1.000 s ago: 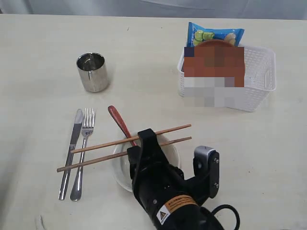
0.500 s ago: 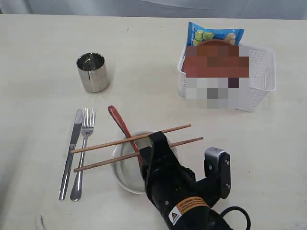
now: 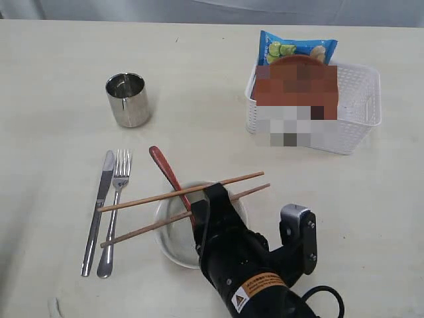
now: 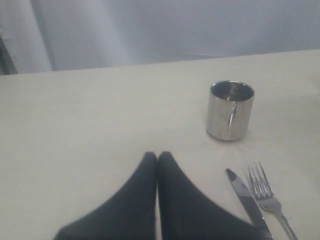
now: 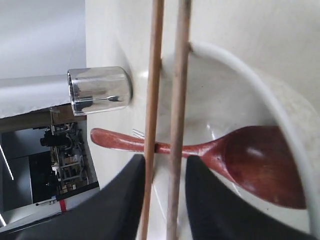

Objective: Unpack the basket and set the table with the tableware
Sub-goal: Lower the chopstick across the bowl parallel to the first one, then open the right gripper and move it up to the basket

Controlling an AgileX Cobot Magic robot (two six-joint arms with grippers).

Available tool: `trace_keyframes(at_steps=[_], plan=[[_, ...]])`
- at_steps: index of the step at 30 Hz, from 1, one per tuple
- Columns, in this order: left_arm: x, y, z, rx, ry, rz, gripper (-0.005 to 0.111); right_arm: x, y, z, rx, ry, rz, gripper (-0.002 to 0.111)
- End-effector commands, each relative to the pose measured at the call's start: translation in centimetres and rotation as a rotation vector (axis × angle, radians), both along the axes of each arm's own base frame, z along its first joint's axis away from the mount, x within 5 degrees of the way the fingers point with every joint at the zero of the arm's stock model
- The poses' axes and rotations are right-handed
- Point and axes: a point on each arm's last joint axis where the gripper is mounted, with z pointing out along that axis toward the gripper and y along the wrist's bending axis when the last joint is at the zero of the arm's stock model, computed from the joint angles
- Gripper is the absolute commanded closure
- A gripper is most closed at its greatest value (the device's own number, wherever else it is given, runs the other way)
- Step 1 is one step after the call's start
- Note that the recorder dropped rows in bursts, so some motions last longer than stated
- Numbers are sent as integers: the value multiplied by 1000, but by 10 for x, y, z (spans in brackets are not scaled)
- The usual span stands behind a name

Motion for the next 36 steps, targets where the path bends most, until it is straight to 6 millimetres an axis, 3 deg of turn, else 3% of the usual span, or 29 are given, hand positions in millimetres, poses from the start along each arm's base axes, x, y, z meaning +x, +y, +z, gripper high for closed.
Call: trace_keyframes(at_steps=[1, 10, 17, 20, 24, 26, 30, 36], plan=[[0, 0, 0, -4, -8, -5, 107, 0, 0, 1, 12, -13, 5, 71], [0, 0, 0, -4, -8, -5, 107, 3, 0, 9, 82, -88, -25, 71], [0, 0, 0, -4, -8, -5, 107, -1, 11, 20, 108, -177, 121, 71], [0, 0, 0, -4, -8, -5, 107, -1, 13, 35, 36, -339, 207, 74], [0, 0, 0, -4, -8, -5, 107, 0, 11, 61, -202, -569, 325, 87], [0, 0, 0, -4, -8, -5, 107, 4, 10, 73, -328, -578, 427, 87], [0, 0, 0, -4, -8, -5, 107, 25, 8, 102, -625, -603, 692, 82], [0, 0, 0, -4, -8, -5, 107, 77, -7, 152, -688, -610, 969, 77]])
